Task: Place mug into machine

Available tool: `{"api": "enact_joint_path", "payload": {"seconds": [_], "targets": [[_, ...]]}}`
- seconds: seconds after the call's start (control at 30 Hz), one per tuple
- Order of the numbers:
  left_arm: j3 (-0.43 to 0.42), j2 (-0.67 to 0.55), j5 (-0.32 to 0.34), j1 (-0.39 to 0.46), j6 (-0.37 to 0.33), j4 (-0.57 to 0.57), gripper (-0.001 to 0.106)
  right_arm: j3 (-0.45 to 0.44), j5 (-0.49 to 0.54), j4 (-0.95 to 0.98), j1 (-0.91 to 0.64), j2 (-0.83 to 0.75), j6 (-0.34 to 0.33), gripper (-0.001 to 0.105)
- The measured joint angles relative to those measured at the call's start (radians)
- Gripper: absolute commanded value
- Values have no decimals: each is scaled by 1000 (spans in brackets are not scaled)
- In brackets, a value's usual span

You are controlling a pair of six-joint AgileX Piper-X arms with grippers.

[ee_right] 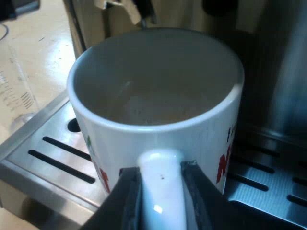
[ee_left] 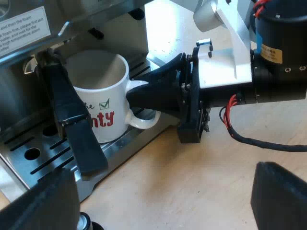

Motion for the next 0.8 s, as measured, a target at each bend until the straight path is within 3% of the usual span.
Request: {"api": "enact_joint_path", "payload": {"seconds": [0.8], "targets": [[0,0,0,0,0,0,79,0,-4,0,0,2,-11,0]]}}
